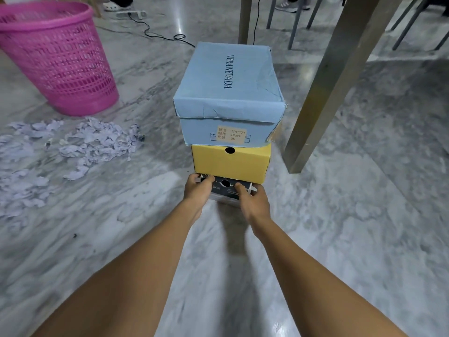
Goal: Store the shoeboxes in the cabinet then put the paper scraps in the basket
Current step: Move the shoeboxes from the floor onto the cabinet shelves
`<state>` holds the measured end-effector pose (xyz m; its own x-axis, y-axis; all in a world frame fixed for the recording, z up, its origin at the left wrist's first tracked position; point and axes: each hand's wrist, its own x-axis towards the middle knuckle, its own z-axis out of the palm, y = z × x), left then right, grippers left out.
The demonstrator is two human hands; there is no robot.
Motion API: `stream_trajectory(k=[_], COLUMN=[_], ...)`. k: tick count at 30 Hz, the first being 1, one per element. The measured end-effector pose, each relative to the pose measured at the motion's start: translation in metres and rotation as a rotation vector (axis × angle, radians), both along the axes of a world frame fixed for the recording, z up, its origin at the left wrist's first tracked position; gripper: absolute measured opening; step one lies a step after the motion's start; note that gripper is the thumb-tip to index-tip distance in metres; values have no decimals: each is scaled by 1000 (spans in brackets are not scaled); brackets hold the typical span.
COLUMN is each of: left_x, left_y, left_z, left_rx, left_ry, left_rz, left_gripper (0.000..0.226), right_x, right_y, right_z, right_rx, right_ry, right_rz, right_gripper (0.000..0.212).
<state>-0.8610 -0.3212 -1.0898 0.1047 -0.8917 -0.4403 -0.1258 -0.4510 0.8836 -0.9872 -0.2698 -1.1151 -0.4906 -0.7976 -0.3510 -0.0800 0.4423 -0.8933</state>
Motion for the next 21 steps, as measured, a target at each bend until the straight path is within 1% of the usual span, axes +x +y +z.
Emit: stream_trajectory(k=[4,7,9,12,16,21], left_x=[31,60,82,117,166,220], left_y=[27,51,68,93,127,171], left_z=[-2,-2,-2,-2,-5,-9], left_rx=[-3,-9,1,16,32,31], left_ry=[-26,-3,2,12,14,-19], left_rz=[45,79,105,157,260,388], left_gripper=[20,13,9,12,6,9], right_x=[21,44,61,92,136,186], right_y=[19,36,48,64,83,107], right_z=[0,1,4,8,11,16], right_rx=[-15,-17,-12,-1,10,22], right_ry=[-21,-34,-37,-26,-3,-14], right_rz=[95,160,212,292,407,558], right_gripper=[41,36,36,40,43,46])
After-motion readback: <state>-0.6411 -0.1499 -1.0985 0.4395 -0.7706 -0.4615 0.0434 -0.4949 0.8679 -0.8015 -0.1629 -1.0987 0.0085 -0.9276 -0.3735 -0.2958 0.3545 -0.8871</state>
